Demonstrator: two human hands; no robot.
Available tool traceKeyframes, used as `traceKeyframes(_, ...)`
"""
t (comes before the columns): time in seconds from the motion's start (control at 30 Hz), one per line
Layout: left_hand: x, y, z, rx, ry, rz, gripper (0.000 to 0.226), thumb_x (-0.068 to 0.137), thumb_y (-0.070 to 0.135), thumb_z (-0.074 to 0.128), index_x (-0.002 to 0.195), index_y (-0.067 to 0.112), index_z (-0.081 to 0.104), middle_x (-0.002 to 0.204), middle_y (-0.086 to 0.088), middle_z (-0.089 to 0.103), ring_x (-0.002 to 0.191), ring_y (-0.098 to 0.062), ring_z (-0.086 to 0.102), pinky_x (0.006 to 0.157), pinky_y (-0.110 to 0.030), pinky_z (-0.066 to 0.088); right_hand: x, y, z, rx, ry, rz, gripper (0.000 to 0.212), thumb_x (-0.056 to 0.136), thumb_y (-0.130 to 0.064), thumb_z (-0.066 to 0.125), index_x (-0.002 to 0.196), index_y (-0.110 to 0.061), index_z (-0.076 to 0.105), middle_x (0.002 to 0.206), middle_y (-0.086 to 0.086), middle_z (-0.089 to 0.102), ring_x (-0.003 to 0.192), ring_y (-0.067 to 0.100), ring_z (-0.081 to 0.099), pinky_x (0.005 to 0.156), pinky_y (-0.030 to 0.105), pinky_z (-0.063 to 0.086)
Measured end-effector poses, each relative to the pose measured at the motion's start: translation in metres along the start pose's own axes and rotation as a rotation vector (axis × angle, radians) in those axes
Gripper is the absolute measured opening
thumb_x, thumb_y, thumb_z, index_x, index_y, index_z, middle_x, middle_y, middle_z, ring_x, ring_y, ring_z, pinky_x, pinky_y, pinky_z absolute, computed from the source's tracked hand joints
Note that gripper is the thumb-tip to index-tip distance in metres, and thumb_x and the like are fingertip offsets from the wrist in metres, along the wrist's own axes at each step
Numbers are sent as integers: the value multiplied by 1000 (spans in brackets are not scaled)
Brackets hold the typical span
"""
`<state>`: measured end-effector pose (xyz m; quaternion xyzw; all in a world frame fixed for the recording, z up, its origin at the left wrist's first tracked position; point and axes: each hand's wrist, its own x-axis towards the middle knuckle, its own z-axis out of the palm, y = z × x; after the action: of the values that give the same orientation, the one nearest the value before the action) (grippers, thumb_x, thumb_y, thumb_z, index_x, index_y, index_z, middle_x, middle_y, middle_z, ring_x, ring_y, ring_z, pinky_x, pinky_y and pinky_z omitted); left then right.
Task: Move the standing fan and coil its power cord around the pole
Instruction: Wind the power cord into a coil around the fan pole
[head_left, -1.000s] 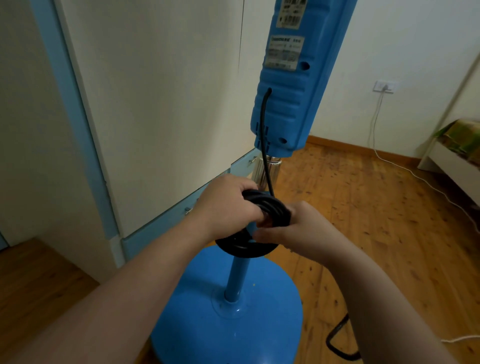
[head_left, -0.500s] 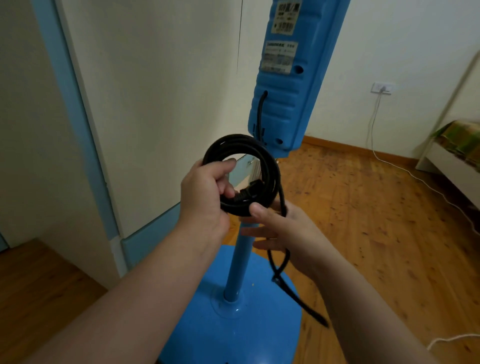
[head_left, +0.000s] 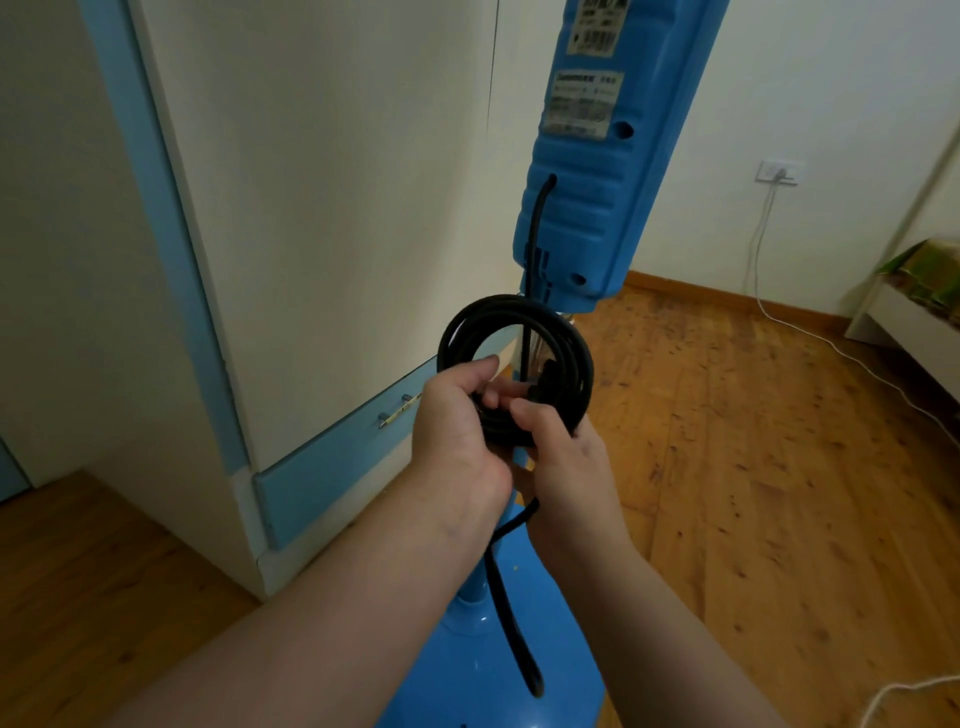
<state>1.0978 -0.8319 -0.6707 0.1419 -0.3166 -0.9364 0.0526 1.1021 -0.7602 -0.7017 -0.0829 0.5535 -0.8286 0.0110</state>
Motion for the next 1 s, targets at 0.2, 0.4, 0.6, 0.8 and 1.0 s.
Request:
traceKeyframes(0.2, 6, 8, -7, 452, 92, 66, 33, 74, 16, 63, 41, 15, 63, 48, 2, 65, 71, -19, 64, 69, -34, 43, 7, 2, -5, -163, 2, -131, 12, 82, -10, 56, 84, -14, 68, 81, 7, 72, 74, 10, 67, 63, 19, 53)
traceKeyframes(0.4, 12, 24, -11, 801, -3, 185, 9, 72, 18, 70, 76, 11, 68, 77, -6, 69, 84, -25, 66, 83, -43, 52, 16, -15, -13, -506, -49, -326, 20, 71, -23, 56, 75, -4, 57, 58, -2, 56, 53, 13, 50, 47, 30, 44)
traceKeyframes(0.6, 14, 56, -18, 1717, -237, 1018, 67, 64, 12, 71, 124, 22, 44, 116, -3, 53, 106, -23, 49, 86, -31, 38, 17, -23, -25, -896, -314, -233, 10, 80, -13, 58, 84, -4, 57, 78, 26, 62, 62, 36, 58, 56, 49, 51)
traceKeyframes(0.8, 2, 44, -13, 2309, -576, 1120, 21, 73, 21, 59, 93, 21, 51, 93, 3, 50, 92, -20, 46, 73, -32, 35, 16, -19, -18, -1223, -413, -355, 15, 78, -16, 58, 72, -12, 45, 59, 4, 49, 50, 19, 44, 44, 29, 35)
traceKeyframes(1.0, 5, 31, -12, 2417, -402, 1003, 18, 80, 21, 55, 86, 23, 39, 74, 5, 31, 70, -17, 37, 59, -31, 28, 15, -18, -17, -1232, -331, -375, 16, 74, -17, 64, 70, -17, 49, 57, -7, 48, 50, 7, 44, 44, 17, 35)
